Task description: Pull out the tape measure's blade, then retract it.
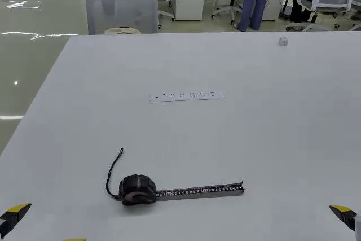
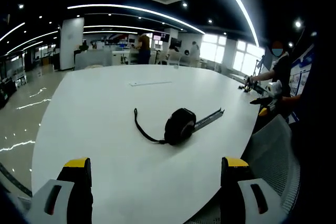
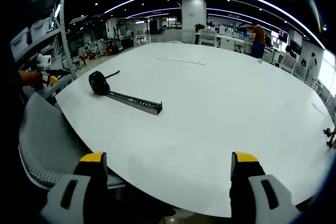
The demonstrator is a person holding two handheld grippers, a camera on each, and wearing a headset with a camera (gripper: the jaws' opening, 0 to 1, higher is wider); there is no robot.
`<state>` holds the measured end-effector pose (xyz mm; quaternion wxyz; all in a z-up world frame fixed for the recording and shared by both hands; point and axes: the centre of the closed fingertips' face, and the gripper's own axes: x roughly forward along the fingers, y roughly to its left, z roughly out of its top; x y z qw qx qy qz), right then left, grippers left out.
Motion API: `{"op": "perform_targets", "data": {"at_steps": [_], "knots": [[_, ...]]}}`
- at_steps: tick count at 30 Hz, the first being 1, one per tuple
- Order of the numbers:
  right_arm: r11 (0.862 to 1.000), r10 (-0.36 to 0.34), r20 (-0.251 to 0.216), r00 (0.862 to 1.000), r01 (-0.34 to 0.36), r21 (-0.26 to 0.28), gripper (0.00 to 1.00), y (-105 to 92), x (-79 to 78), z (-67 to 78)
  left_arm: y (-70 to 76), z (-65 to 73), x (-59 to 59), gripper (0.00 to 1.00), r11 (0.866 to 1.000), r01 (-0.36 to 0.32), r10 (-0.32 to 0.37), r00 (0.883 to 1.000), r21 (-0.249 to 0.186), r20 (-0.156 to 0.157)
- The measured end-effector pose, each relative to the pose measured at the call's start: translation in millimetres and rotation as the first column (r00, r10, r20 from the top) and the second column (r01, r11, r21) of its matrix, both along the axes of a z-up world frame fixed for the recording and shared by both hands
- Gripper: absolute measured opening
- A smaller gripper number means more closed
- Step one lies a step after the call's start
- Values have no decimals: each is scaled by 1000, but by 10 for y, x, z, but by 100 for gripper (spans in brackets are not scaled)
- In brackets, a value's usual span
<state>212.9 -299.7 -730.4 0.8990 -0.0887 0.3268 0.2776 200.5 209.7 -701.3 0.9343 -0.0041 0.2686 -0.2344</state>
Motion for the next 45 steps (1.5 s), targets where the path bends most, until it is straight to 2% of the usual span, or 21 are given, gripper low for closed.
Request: {"op": "perform_targets", "data": {"at_steps": [3,8,11,16,19,23,26,28,30,31,33,36,40,43,45], "knots": [[1000,-4,2,1000,4,12,100,19,23,20,8,-12,24,100,1000,3,-3,1000,7,-7],[1000,3,3,1000,-3,14,100,65,40,-8,-12,21,83,100,1000,-7,7,1000,8,5],[1000,5,-3,1000,-5,16,100,100,28,-36,-38,23,106,100,999,-31,31,1000,-31,2],[1000,20,3,1000,-20,24,98,158,32,3,-25,57,143,100,997,-68,69,998,-41,13],[999,52,14,999,-52,-11,97,152,45,-19,-42,85,163,100,996,-76,77,997,-35,23],[998,65,18,998,-64,-8,95,183,68,3,-74,124,194,100,996,-84,85,996,-24,41],[997,76,25,997,-75,-10,94,190,103,26,-96,141,217,100,996,-93,92,994,13,56],[996,84,31,996,-83,-13,93,201,122,49,-113,151,233,100,995,-97,95,993,21,65],[996,91,35,995,-91,-13,92,193,162,64,-149,169,258,100,995,-105,105,992,-1,70],[995,95,39,995,-95,-12,92,194,182,82,-172,203,284,100,993,-116,117,989,-23,86],[995,101,44,994,-100,-14,92,192,219,99,-196,221,308,100,990,-139,140,987,-30,78],[993,120,47,992,-119,-22,93,244,245,143,-271,255,347,100,989,-143,145,986,-23,83],[985,169,39,985,-168,-46,93,290,298,119,-382,315,396,100,990,-143,143,985,-12,95],[979,201,41,979,-200,-38,100,364,357,148,-467,356,431,100,990,-140,140,984,-7,112],[973,226,34,973,-224,-53,100,387,392,170,-553,331,448,100,993,-121,120,987,-4,108]]}}
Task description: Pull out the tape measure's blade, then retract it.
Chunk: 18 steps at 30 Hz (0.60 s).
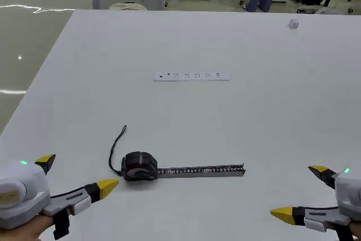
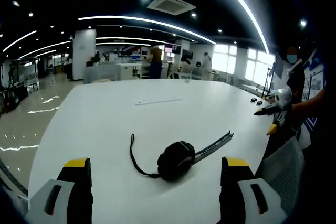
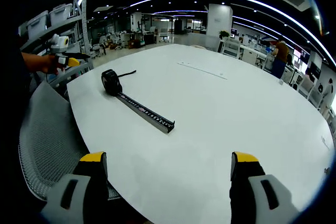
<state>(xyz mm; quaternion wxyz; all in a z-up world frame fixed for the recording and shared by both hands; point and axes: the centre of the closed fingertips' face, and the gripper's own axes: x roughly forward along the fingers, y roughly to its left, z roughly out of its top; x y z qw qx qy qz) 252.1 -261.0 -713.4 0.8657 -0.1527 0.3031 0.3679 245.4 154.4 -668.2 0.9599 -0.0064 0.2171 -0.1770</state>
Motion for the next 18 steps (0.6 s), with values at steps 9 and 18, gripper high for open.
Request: {"op": "perform_targets", "data": {"at_steps": [9,18], "knots": [[996,92,-38,995,-93,-18,100,85,69,-31,-252,-69,60,100,1000,-17,17,1000,-2,-21],[953,264,-131,956,-279,-114,90,206,40,-167,-300,-191,128,100,998,-66,66,997,-2,-46]]}}
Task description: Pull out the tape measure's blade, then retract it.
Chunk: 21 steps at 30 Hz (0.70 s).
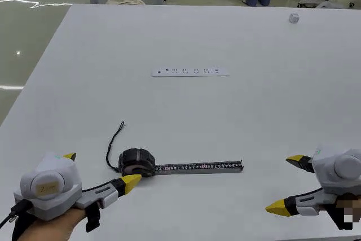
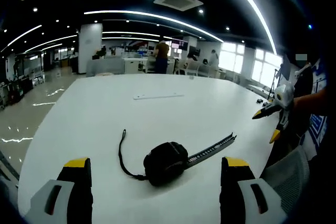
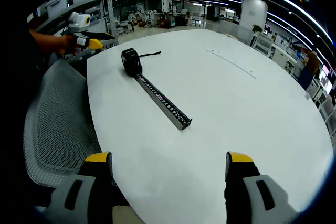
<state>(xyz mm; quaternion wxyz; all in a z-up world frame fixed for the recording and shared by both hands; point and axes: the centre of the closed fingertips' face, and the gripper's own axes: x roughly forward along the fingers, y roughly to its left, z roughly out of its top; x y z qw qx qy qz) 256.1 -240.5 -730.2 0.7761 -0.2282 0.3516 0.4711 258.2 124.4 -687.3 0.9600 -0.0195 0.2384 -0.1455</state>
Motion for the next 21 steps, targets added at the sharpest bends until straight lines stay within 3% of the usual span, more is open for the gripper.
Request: {"op": "perform_targets", "data": {"at_steps": [3,7,12,15,18,21], "knots": [[998,56,-17,998,-56,-24,88,49,57,16,-21,13,48,100,1000,-10,9,999,9,43],[991,115,-18,993,-116,-67,88,125,122,49,-86,-85,48,100,1000,-4,4,1000,27,15],[983,162,-18,987,-163,-85,88,240,250,77,-116,-120,59,100,998,-17,16,1000,59,26],[966,225,-21,974,-225,-129,86,255,303,41,-154,-154,78,100,998,-20,19,1000,56,19],[946,275,-36,961,-277,-166,85,261,358,1,-165,-136,104,100,997,-33,31,999,69,33],[939,294,-45,955,-298,-174,84,287,416,5,-175,-111,139,100,996,-47,44,998,73,45]]}}
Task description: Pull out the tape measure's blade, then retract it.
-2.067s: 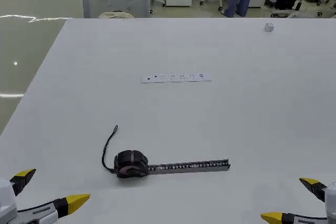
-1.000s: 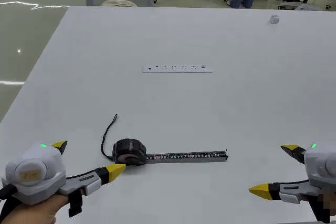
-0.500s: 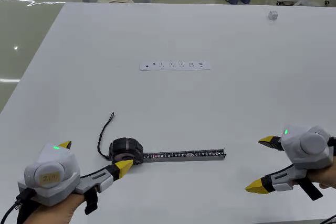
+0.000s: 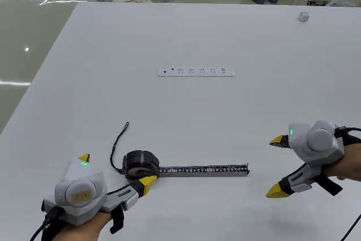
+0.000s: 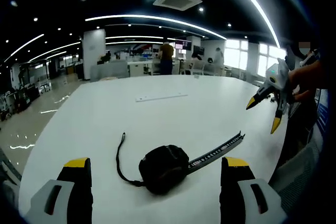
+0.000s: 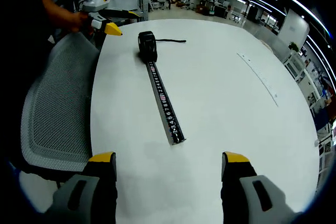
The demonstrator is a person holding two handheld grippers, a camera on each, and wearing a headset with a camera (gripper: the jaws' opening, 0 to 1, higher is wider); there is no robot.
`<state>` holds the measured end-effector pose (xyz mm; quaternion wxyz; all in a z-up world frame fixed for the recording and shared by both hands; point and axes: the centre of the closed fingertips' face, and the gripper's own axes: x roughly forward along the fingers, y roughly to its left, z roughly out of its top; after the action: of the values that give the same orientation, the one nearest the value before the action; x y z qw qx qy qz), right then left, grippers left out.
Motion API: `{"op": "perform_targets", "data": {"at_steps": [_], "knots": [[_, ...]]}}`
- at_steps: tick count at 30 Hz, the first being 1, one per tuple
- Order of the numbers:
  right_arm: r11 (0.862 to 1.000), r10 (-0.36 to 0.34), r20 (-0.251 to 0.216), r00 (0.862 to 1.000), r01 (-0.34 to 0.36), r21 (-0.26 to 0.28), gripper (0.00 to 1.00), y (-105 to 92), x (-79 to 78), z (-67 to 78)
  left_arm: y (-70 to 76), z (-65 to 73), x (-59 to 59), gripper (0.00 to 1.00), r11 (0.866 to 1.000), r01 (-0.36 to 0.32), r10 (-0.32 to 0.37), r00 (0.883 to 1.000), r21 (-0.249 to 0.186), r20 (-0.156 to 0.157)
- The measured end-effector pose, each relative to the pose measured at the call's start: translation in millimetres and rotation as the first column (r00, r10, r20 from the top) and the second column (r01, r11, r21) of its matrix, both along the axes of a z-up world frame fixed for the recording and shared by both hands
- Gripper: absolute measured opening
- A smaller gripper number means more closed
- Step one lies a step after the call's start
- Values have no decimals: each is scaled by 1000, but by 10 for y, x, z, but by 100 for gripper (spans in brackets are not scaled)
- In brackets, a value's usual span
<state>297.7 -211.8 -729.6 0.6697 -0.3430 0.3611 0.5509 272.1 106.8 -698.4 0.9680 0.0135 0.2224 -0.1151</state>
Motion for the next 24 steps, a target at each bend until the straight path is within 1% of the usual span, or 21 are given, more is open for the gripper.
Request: {"op": "perform_targets", "data": {"at_steps": [3,6,7,9,11,13,15,18,19,22,24], "knots": [[1000,20,2,1000,-20,-6,82,30,51,4,-20,-4,32,100,1000,-13,12,1000,-23,-8],[999,44,1,999,-44,-19,80,56,80,-11,-26,1,59,100,999,-24,23,1000,-25,-6],[998,59,3,998,-59,-28,79,65,91,-25,-25,13,72,100,999,-29,30,1000,-21,4],[996,78,-10,997,-79,-48,77,79,76,-49,-34,25,86,100,999,-37,37,999,-15,16],[991,116,-25,993,-117,-69,73,87,60,-87,-29,23,92,100,999,-45,45,999,-4,22],[986,142,-28,989,-144,-87,70,109,59,-115,-19,10,89,100,999,-55,55,998,-5,22],[982,159,-32,987,-162,-97,69,133,62,-143,-20,-34,77,100,998,-61,61,998,-15,10],[976,186,-33,982,-189,-111,68,166,83,-195,-15,-54,58,100,997,-68,68,998,-19,7],[969,208,-47,977,-212,-123,68,172,64,-226,-6,-64,50,99,997,-74,74,997,-19,5],[959,235,-62,970,-242,-150,65,171,65,-297,17,-70,35,99,996,-88,88,996,-10,7],[958,235,-70,969,-243,-154,63,178,86,-347,15,-97,33,99,996,-94,94,996,-10,2]]}}
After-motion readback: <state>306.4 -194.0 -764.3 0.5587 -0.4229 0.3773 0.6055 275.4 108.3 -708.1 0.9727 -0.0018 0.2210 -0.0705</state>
